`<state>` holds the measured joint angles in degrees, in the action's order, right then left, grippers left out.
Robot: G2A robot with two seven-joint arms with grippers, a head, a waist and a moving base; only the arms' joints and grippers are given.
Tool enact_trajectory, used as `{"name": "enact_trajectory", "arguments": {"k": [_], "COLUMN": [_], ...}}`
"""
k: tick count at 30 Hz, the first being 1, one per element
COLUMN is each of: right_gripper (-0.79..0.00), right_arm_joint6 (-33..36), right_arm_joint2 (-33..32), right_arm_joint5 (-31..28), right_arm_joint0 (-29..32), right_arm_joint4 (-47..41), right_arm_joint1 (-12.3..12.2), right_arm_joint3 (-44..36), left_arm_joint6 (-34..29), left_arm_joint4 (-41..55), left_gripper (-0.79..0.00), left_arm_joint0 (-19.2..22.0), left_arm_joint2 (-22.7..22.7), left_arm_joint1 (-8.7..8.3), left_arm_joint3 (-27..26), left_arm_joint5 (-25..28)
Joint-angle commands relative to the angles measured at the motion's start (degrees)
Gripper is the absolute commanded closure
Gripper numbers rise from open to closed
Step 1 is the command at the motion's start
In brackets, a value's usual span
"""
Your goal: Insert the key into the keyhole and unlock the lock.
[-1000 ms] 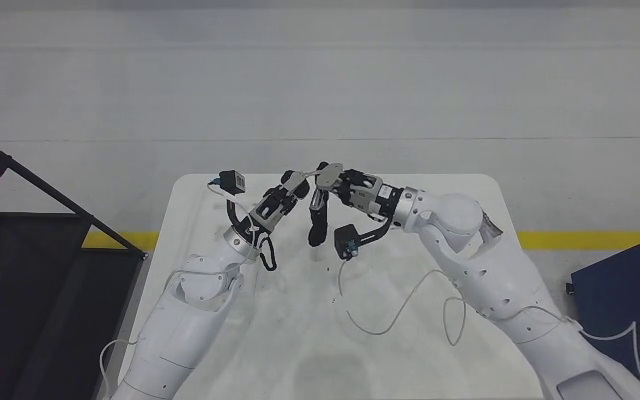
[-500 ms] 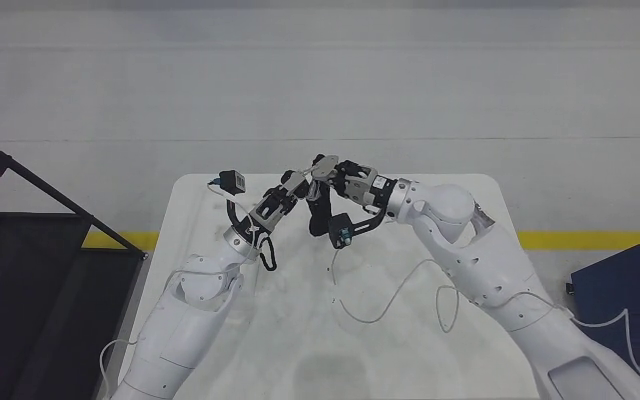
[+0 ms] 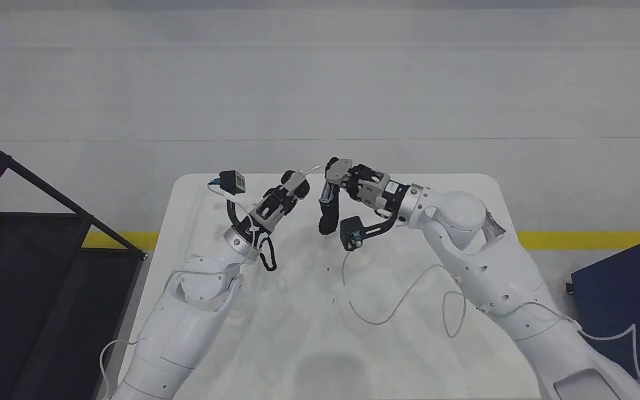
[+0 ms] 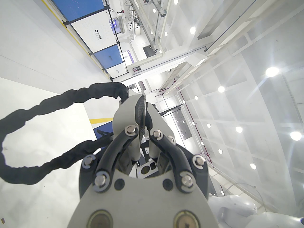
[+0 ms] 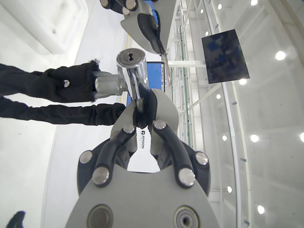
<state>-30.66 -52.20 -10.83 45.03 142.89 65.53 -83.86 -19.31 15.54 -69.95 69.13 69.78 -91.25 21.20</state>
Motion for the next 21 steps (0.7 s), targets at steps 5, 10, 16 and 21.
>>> {"name": "enact_trajectory", "arguments": {"k": [5,10,16,21], "right_gripper": [0.0,0.0,0.0,0.0], "right_arm_joint6": [-0.36,-0.56,-0.3,-0.1], "right_arm_joint2": [-3.44,-3.88,-2.71,-1.98], "right_arm_joint5": [-1.31,-2.04,-2.14,-2.11], "right_arm_joint0": [3.02,3.71,3.09,2.32], "right_arm_joint4": [0.39,0.16,-0.21,-0.29], "right_arm_joint1": [-1.07,-1.17,-0.72,-0.37], "right_arm_joint3": [-5.19,-7.56,-6.84,-5.4], "left_arm_joint6": [0.0,0.0,0.0,0.0], "left_arm_joint4": [0.0,0.0,0.0,0.0], "left_gripper": [0.0,0.0,0.0,0.0], "left_arm_joint0": [0.0,0.0,0.0,0.0], "left_arm_joint2": [0.0,0.0,0.0,0.0], "left_arm_joint1": [0.0,0.0,0.0,0.0], "left_arm_joint3": [0.0,0.0,0.0,0.0], "left_arm_joint5": [0.0,0.0,0.0,0.0]}}
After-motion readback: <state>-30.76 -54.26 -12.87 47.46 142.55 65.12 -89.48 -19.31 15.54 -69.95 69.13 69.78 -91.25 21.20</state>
